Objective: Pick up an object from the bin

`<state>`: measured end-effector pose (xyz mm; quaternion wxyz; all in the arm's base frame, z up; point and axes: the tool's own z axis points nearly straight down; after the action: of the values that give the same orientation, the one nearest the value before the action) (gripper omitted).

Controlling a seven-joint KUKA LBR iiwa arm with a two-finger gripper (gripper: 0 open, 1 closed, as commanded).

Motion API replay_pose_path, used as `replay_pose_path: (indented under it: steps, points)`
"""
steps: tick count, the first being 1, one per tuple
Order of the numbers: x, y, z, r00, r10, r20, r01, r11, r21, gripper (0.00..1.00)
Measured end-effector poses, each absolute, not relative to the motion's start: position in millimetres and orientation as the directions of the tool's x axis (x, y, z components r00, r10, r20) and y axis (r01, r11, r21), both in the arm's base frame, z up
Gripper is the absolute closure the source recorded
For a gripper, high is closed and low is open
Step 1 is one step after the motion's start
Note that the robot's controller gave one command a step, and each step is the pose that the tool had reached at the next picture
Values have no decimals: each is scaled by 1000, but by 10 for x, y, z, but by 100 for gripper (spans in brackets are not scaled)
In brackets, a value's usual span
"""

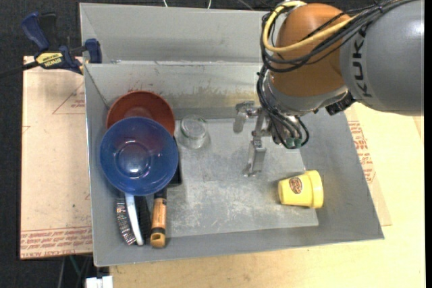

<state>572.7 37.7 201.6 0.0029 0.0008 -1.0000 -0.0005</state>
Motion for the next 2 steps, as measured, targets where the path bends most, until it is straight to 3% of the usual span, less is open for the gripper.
replay_pose_path:
  steps: [1,2]
  points:
    - [5744,371,2054,-1000,0,-2,0,1000,1,0]
    - [5460,-937,1658,-974,-225,-2,-225,974,1,0]
